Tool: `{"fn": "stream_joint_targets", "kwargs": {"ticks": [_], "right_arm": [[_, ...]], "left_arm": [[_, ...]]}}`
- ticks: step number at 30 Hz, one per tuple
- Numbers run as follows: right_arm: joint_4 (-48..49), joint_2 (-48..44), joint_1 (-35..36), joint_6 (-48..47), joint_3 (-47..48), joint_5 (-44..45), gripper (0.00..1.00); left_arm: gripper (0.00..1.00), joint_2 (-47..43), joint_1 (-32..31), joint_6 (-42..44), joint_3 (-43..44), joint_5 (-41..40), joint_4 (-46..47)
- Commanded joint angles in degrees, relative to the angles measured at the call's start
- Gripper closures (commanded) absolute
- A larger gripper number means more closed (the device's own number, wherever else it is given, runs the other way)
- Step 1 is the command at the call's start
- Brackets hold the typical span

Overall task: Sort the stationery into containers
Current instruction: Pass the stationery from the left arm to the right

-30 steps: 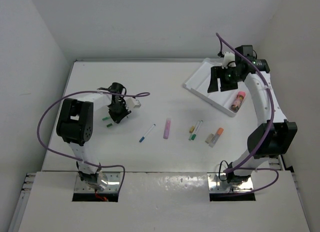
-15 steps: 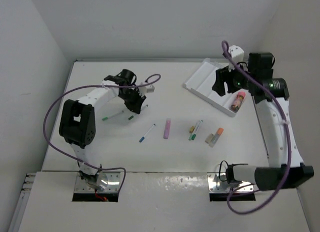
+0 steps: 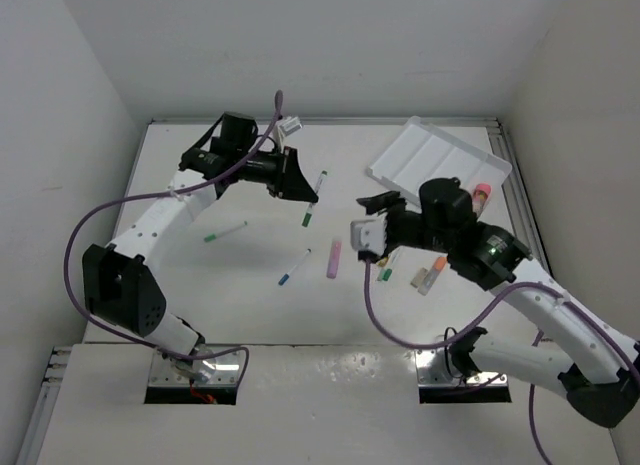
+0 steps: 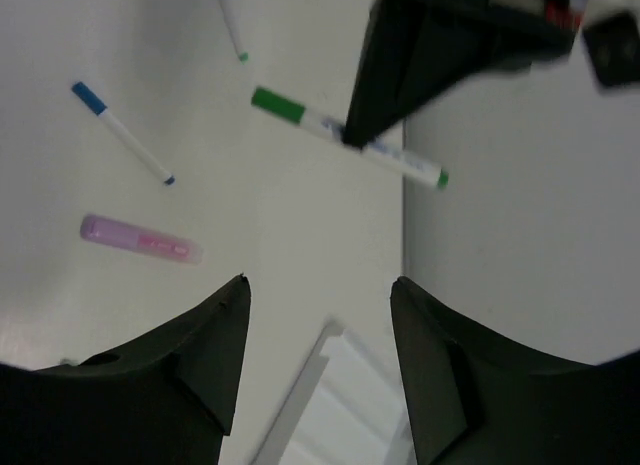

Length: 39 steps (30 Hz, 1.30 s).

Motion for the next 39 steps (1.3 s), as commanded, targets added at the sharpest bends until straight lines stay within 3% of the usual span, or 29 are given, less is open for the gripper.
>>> {"fn": "stream_joint_targets", "kwargs": {"ticks": [1, 4, 9, 15, 26, 31, 33, 35, 36, 37, 38, 39], "right_arm": [[11.6, 0.5, 8.2, -19.6, -4.5, 1.8, 0.42], [15.4, 2.9, 12.5, -25.0, -6.3, 2.7, 0.42], [20.3, 6.5, 15.0, -28.8, -7.7, 2.0, 0.4], [20.3, 7.5, 15.1, -33.0, -10.0, -1.2, 0.47], [20.4, 10.6, 13.9, -37.8, -11.3, -4.3, 0.58], [21.7, 12.2, 13.7, -38.7, -11.4, -4.7, 0.69], [24.1, 12.8, 13.7, -38.3, -12.0, -4.4, 0.81], [27.1, 12.9, 13.7, -36.4, -13.1, -3.6, 1.0], [29.7, 12.7, 13.7, -35.4, -13.4, -3.2, 1.0], [31.5, 12.5, 13.6, -32.7, -13.8, -2.4, 1.0], [32.4, 12.2, 13.6, -31.1, -13.8, -1.5, 1.0], [34.0, 11.9, 13.5, -29.2, -13.7, -0.7, 1.0]], "left_arm": [[1.0, -0.2, 0.5, -19.3, -6.4, 14.7, 14.4], [1.0, -1.0, 0.7, -28.4, -12.5, 19.0, 21.8], [1.0, -2.7, 0.7, -34.2, -17.5, 21.6, 27.8], [1.0, -2.9, 0.7, -41.2, -20.4, 24.8, 33.4], [1.0, -2.2, -0.1, -41.6, -19.7, 24.9, 33.6], [1.0, -2.3, -0.2, -41.5, -19.3, 24.7, 33.5], [1.0, -2.6, -0.1, -40.9, -19.5, 24.2, 33.2], [0.74, -3.0, 0.0, -39.8, -19.6, 23.0, 32.4], [0.62, -3.4, 0.0, -39.0, -19.4, 22.1, 30.5], [0.31, -3.5, 0.6, -37.6, -19.1, 21.1, 28.3], [0.19, -3.8, 1.3, -33.5, -17.6, 18.5, 25.5], [0.0, -4.1, 2.8, -30.9, -16.7, 17.1, 20.8]]}}
